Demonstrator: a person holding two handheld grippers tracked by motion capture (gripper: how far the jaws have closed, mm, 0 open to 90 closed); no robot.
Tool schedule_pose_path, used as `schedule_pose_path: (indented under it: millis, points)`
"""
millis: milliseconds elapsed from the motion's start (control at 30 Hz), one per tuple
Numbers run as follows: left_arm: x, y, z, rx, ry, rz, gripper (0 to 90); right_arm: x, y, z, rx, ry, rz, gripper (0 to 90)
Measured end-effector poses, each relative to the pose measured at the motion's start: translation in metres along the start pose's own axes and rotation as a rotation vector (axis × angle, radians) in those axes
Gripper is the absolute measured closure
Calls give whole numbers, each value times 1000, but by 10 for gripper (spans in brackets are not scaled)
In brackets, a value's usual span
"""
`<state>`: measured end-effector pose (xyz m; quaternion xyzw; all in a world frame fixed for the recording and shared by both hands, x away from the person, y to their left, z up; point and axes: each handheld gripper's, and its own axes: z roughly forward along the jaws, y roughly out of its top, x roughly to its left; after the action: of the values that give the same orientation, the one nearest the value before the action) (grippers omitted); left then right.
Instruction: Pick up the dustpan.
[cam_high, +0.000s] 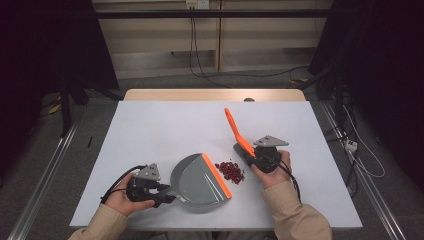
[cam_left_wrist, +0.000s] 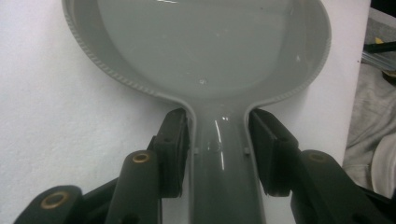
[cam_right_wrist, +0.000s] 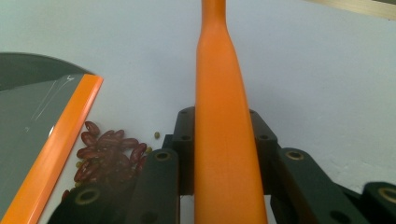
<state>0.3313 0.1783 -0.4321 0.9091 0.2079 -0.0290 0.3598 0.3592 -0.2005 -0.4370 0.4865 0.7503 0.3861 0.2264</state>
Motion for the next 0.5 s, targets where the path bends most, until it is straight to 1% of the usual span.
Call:
schedule_pose_path:
  millis: [67, 100, 133, 167, 233, 267, 300, 367, 433, 467, 500]
  points:
    - [1, 0, -1, 3, 3, 2, 576, 0, 0, 1, 2, 17, -1, 708]
    - [1, 0, -1, 6, 1, 5, 576, 1, 1, 1, 5, 16, -1, 704]
    - [1, 0, -1, 8, 10, 4, 575, 2, 4, 1, -2, 15, 5, 688]
    - [1, 0, -1, 4, 2, 3, 575, 2, 4, 1, -2, 15, 5, 688]
    - [1, 0, -1, 6, 8, 4, 573, 2, 9, 0, -18, 23, 10, 680]
    - [1, 0, -1, 5, 9, 3, 567, 2, 12, 0, -15, 27, 9, 676]
    - [1, 0, -1, 0, -2, 2, 567, 2, 14, 0, -18, 28, 7, 686]
    - [2, 0, 0, 0, 1, 2, 557, 3, 19, 3, 2, 26, -7, 703]
    - [2, -1, -1, -2, -1, 1, 557, 4, 20, 4, 9, 23, -15, 707]
    - [2, -1, -1, -7, -2, -4, 553, 4, 21, 3, 23, 24, -12, 709]
    - [2, -1, -1, -7, -3, -3, 553, 4, 21, 3, 23, 24, -12, 709]
